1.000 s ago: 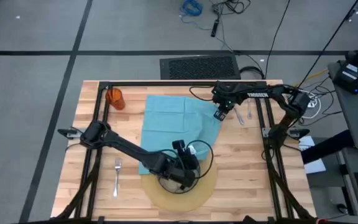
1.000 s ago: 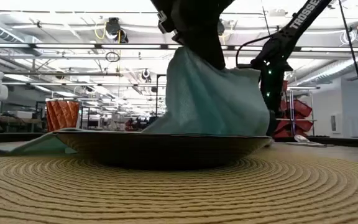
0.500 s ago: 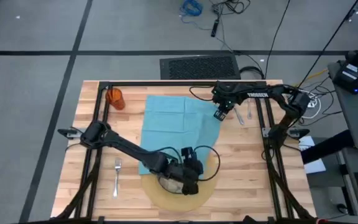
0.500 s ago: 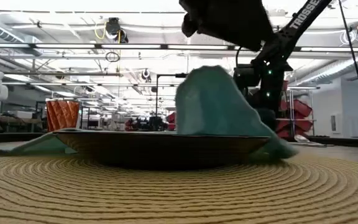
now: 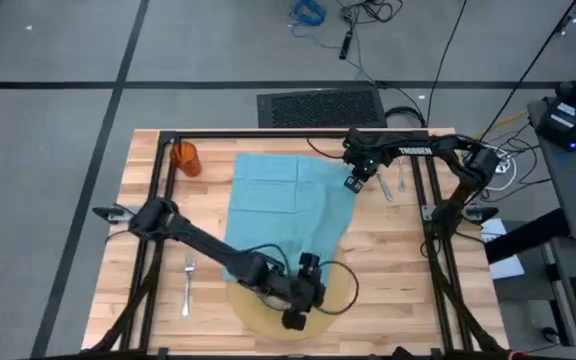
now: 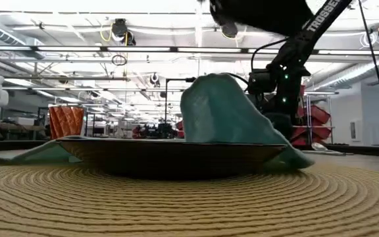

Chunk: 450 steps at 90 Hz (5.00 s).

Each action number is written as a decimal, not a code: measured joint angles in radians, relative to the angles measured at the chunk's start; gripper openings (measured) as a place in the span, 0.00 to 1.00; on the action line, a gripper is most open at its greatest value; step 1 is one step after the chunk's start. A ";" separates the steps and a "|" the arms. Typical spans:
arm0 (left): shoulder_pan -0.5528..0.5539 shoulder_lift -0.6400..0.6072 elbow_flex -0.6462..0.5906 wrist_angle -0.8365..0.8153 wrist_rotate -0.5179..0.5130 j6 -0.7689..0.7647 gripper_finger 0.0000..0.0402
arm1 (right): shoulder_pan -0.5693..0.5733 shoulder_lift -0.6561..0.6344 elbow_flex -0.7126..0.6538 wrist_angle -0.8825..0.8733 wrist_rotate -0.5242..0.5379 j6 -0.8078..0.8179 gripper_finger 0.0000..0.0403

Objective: Set table place
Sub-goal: Fold the blue napkin

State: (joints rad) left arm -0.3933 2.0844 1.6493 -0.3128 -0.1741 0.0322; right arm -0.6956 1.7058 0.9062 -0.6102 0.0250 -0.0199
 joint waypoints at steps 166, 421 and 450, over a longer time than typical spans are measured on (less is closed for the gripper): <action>0.005 0.250 0.155 -0.142 -0.119 0.212 0.33 | -0.011 0.000 0.000 -0.001 -0.033 0.001 0.00; -0.033 0.337 0.493 -0.687 -0.470 0.426 0.00 | -0.037 0.000 -0.001 0.016 -0.059 -0.041 0.00; -0.036 0.337 0.569 -0.749 -0.607 0.386 0.00 | -0.036 -0.081 0.051 -0.018 -0.038 -0.045 0.00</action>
State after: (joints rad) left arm -0.4292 2.4214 2.2184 -1.0619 -0.7815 0.4178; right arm -0.7321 1.6249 0.9576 -0.6284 -0.0131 -0.0651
